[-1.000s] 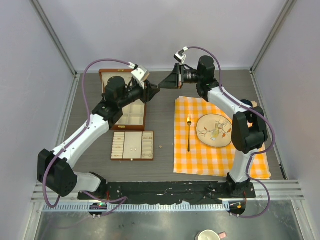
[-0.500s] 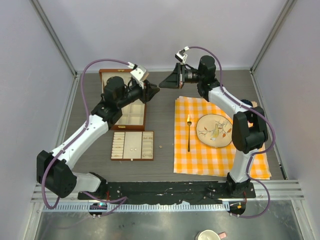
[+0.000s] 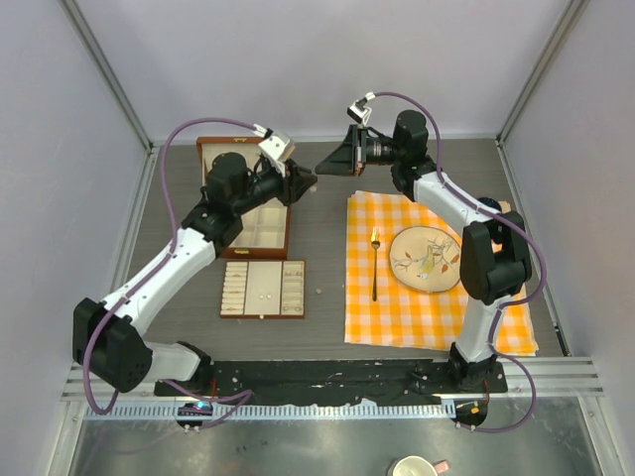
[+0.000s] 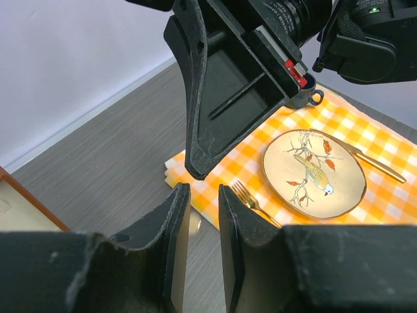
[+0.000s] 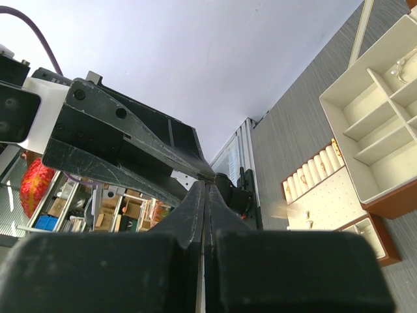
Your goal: Organize the mixed jewelry
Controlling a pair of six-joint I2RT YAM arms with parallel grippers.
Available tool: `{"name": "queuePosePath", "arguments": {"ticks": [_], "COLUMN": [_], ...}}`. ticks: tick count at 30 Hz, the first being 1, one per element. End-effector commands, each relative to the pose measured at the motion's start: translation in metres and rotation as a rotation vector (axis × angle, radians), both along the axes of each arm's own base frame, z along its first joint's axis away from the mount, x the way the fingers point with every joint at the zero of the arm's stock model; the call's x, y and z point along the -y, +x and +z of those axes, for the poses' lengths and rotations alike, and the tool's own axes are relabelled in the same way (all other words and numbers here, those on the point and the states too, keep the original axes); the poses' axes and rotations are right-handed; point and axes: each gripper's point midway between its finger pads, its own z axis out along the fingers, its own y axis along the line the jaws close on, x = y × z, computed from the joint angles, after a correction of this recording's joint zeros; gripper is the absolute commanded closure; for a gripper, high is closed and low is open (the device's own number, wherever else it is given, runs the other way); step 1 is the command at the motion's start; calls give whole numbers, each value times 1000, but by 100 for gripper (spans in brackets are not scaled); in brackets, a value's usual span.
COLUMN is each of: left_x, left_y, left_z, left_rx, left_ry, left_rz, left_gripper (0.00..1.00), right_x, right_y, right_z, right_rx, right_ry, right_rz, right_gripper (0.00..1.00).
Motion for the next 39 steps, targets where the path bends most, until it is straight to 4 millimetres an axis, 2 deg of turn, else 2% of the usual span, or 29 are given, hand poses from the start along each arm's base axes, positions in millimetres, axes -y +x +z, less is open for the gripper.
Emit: {"name": "queuePosePath", "arguments": {"ticks": [1,6,9,11,12,14,15,18,19,21,25,26,29,31,32,34,39], "left_x": [-1,-4,-9,-13,-17,-23,-27,-33,-35,-40,-54,-59,-70,-72,-72,-72,-74], "left_y": [-6,-10,-13,-15,-12,-9,-7,-9,-10,-11,-13,-14,-18,-24,-27,-34,-37], "left_z": [20,22,19,12,10,-3,-5,-23,-29,-45,-72,-84,-105,-120,-124,-139,-157], "left_rx": [46,42,51,43,56,47,55,64,54,21,9,-15,-27,-47,-48,-72,-84], "left_ry": [-53,-63,-49,-27,-9,25,37,101,121,164,284,318,399,437,449,476,512], "left_rz": [3,10,20,33,57,90,114,120,116,130,154,160,171,150,132,95,81], "left_gripper": [71,70,70,70,70,70,70,68,65,57,52,52,50,50,49,48,48], "right_x": [8,9,11,15,17,22,25,33,35,38,49,51,50,47,50,42,27], "right_y": [-15,-11,-7,-5,3,7,15,16,15,14,7,5,-7,-17,-16,-25,-40], "right_z": [37,38,30,15,3,-17,-30,-53,-63,-72,-105,-109,-123,-134,-136,-145,-163], "right_rx": [112,144,176,141,199,172,233,237,220,221,270,281,323,353,391,417,498], "right_ry": [32,6,-39,-108,-153,-245,-299,-382,-408,-438,-571,-590,-656,-700,-739,-769,-859], "right_rz": [-10,-38,-67,-90,-119,-141,-168,-183,-188,-197,-190,-185,-159,-139,-154,-125,-70], "right_gripper": [99,99,99,99,99,99,99,96,95,94,89,88,86,86,86,86,85]}}
